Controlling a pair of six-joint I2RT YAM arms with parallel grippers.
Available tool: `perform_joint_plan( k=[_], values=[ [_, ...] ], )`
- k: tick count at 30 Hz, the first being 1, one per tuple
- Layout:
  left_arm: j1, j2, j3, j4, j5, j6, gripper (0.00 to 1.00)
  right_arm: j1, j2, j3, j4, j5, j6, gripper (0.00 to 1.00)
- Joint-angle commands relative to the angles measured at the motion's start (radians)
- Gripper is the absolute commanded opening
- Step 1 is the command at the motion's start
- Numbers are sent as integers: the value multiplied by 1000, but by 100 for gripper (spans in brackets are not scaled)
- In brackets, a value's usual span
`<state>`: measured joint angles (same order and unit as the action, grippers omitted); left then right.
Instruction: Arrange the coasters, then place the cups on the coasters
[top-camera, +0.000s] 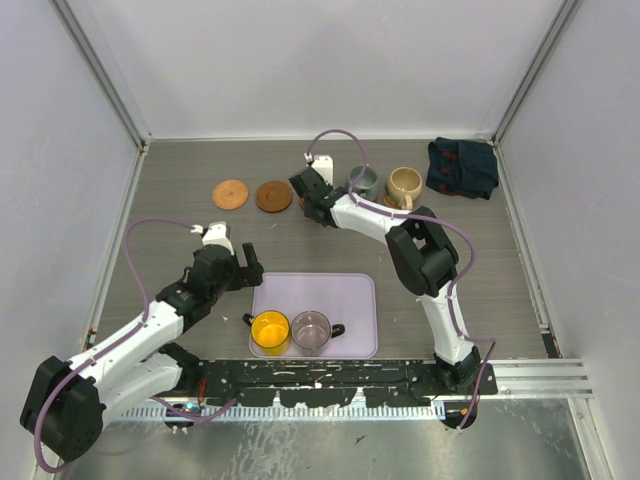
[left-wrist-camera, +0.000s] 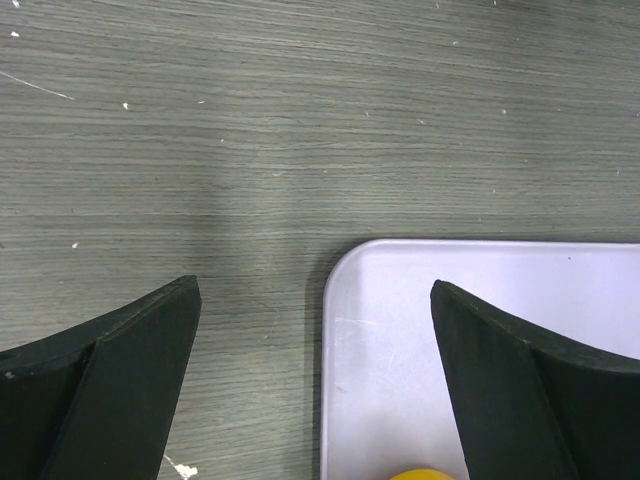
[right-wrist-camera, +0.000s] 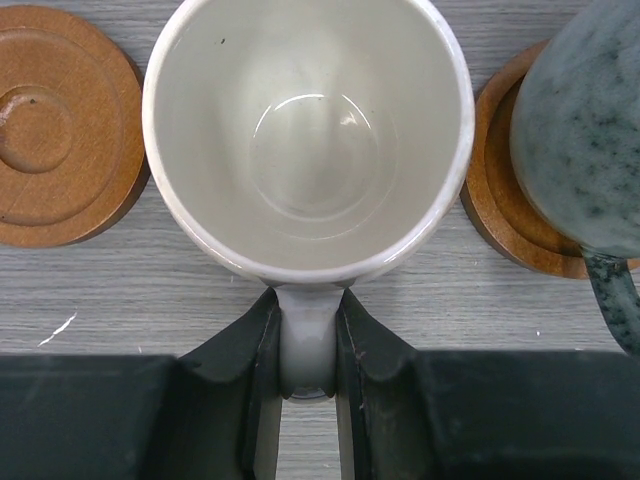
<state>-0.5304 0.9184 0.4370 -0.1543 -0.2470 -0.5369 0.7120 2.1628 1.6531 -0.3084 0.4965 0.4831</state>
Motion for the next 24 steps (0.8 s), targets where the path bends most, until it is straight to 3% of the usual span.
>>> perform_joint_plan(
  k=[1, 7, 11, 14, 20, 24],
  values=[
    [-3, 1, 35, 62, 0, -5, 100, 7, -17, 69, 89, 34, -18, 1],
    [-3, 1, 33, 64, 0, -5, 99, 7, 0, 79, 89, 38, -30, 1],
    [-3, 4, 32, 65, 1, -5, 100, 7, 6, 80, 89, 30, -30, 8],
    [-3, 2, 30, 65, 1, -5, 99, 8, 2, 78, 85, 21, -25, 19],
    [-4, -5, 22, 62, -1, -7, 99, 11, -17, 65, 86, 30, -20, 52],
    [-3, -7, 17, 58, 2, -10, 99, 17, -33, 53, 86, 42, -22, 60]
  ],
)
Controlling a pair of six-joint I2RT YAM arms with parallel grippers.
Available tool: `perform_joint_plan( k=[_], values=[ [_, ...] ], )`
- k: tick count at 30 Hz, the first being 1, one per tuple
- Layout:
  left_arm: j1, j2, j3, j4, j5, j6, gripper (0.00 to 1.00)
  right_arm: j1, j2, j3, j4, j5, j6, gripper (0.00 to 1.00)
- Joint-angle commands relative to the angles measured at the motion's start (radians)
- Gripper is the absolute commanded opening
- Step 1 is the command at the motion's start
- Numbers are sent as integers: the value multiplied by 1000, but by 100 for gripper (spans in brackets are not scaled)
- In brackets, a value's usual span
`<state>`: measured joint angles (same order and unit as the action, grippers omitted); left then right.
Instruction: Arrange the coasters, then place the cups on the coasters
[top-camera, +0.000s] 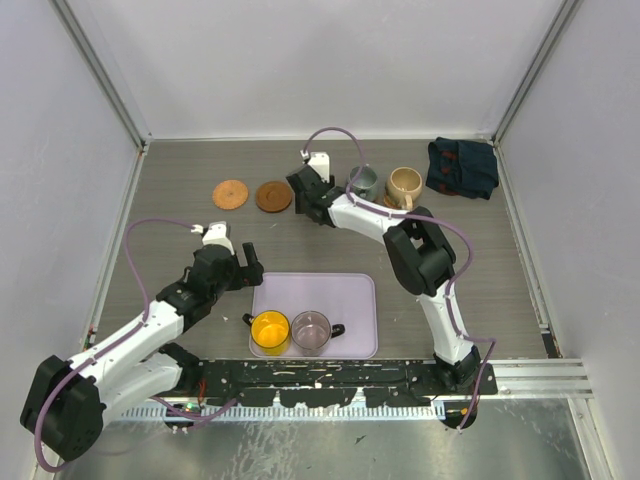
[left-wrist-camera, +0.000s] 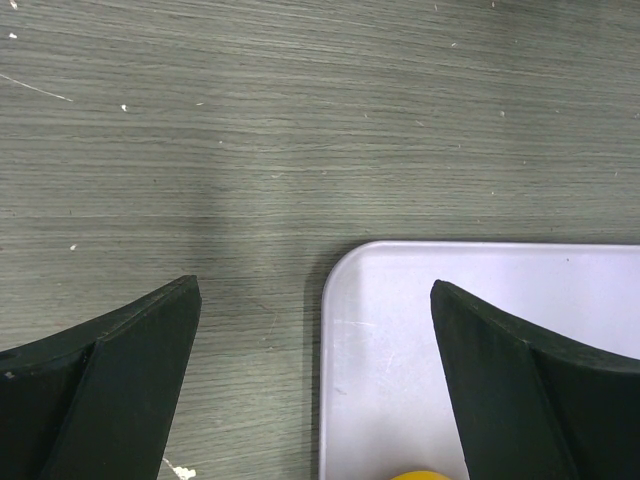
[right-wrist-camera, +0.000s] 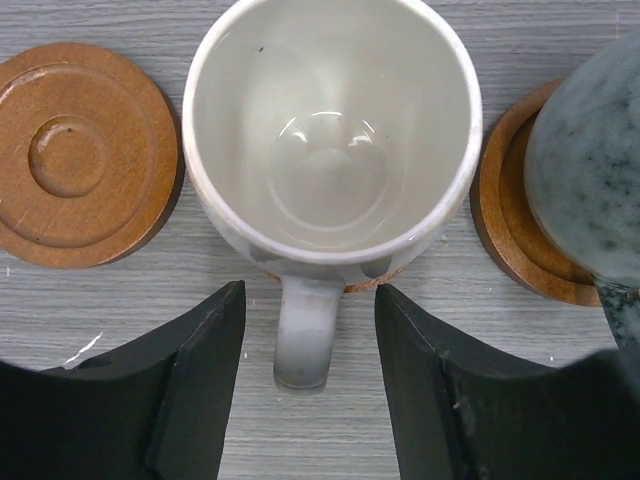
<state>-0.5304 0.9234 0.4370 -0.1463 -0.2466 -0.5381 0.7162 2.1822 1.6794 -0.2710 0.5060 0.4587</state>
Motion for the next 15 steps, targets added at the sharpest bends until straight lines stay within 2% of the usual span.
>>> perform_joint_plan(
  k=[1, 15],
  values=[
    [-3, -13, 17, 49, 2, -10, 99, 16, -56, 23, 49, 34, 3, 60],
    [-3, -51, 8, 30, 8, -22, 99, 46, -177, -115, 54, 78, 17, 61]
  ],
)
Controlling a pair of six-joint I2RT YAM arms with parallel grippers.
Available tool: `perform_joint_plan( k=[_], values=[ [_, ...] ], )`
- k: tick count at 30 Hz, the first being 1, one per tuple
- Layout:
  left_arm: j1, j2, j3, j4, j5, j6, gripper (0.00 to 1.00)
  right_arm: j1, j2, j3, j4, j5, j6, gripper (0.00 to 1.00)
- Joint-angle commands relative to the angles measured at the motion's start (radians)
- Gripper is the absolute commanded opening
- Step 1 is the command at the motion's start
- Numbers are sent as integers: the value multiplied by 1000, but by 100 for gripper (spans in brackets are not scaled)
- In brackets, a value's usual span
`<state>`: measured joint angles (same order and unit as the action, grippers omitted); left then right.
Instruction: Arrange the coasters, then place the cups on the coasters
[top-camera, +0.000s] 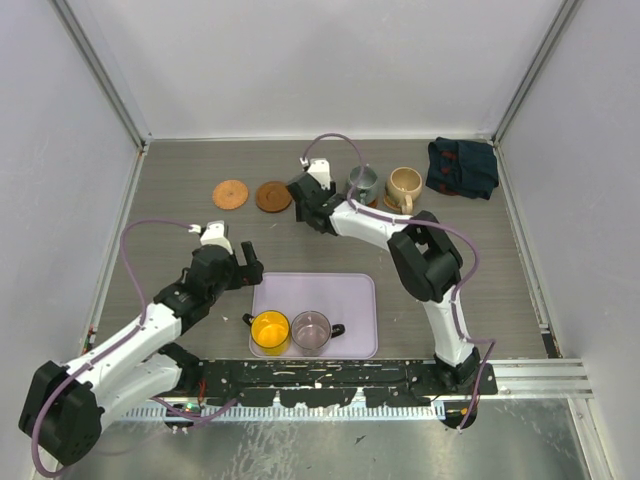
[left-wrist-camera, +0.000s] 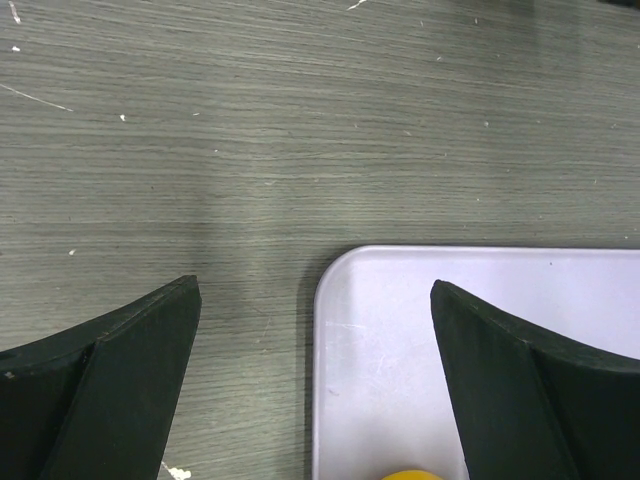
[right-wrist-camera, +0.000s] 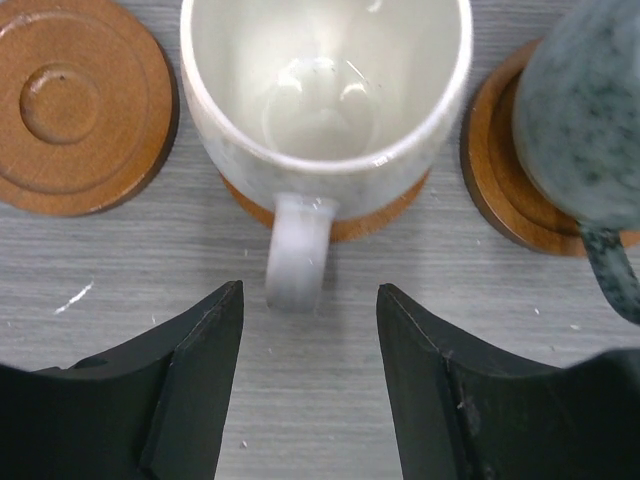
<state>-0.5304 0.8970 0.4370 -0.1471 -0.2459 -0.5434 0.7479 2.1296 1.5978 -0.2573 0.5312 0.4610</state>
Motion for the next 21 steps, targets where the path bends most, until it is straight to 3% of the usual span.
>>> perform_joint_plan(
  k=[1, 12, 21],
  values=[
    [-3, -27, 7, 30, 7, -17, 99, 17, -141, -49, 44, 58, 14, 61],
    [-4, -108, 21, -38, 43, 6, 98, 26, -383, -200, 62, -26, -89, 69],
    [-6, -272, 3, -257, 107, -44, 98, 12, -712, -508, 45, -295, -360, 70]
  ],
)
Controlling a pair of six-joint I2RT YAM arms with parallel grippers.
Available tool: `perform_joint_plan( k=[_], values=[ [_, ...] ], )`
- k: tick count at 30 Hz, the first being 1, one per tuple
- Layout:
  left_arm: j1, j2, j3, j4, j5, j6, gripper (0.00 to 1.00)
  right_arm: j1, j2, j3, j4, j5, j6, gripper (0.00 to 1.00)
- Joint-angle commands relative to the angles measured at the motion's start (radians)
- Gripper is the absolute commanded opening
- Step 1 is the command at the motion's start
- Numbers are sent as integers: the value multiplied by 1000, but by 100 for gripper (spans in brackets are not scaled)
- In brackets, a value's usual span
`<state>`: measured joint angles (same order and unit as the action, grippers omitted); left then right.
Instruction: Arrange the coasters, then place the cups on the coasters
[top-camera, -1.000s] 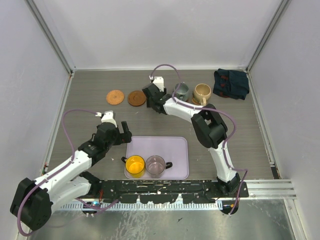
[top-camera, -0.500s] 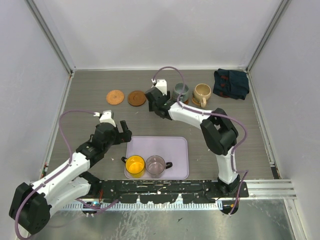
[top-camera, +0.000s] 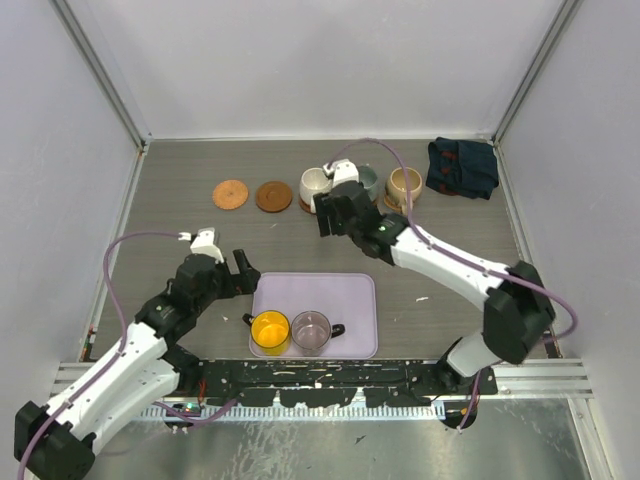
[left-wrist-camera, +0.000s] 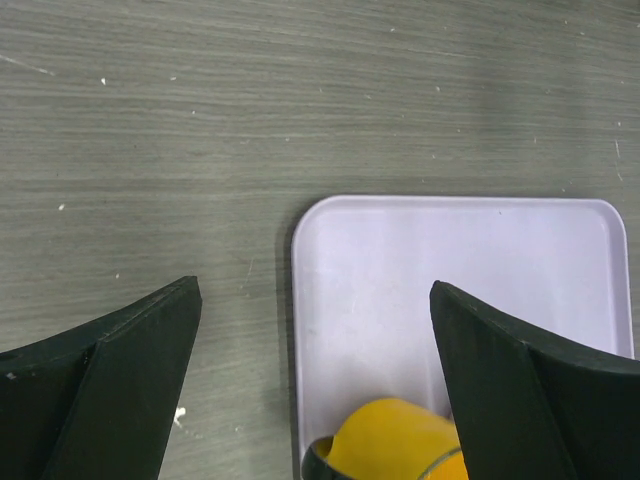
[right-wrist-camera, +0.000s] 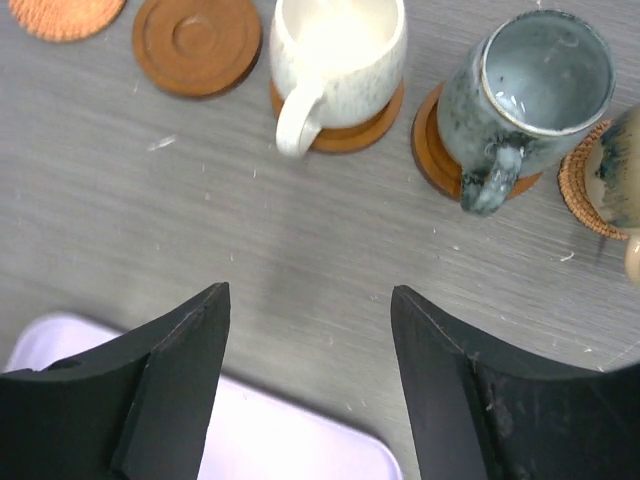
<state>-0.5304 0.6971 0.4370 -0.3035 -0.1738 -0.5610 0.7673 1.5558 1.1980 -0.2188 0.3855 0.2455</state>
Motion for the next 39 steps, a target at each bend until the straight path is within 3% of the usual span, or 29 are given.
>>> perform_joint_plan(
  k=[1, 5, 12, 23, 31, 39],
  values=[
    [-6, -95, -2, -124, 36, -36, 98, -8, -171, -139, 0, -195, -163, 70],
    [-12, -204, -34, -202, 60, -77, 98, -10, -284, -228, -67, -314, -219, 70],
    [-23, -359, -53, -327, 127, -163, 98, -10, -345, -278, -161, -451, -254, 70],
    [-63, -355, -46, -387, 176, -221, 98, -10, -351, -276, -137, -582, -226, 69],
    [-65, -337, -21, -353, 92, -201, 98, 19, -224, -161, -83, -813, -197, 65],
    [-65, -331, -11, -327, 31, -183, 98, 180, -88, -34, -113, -793, -230, 64]
  ],
)
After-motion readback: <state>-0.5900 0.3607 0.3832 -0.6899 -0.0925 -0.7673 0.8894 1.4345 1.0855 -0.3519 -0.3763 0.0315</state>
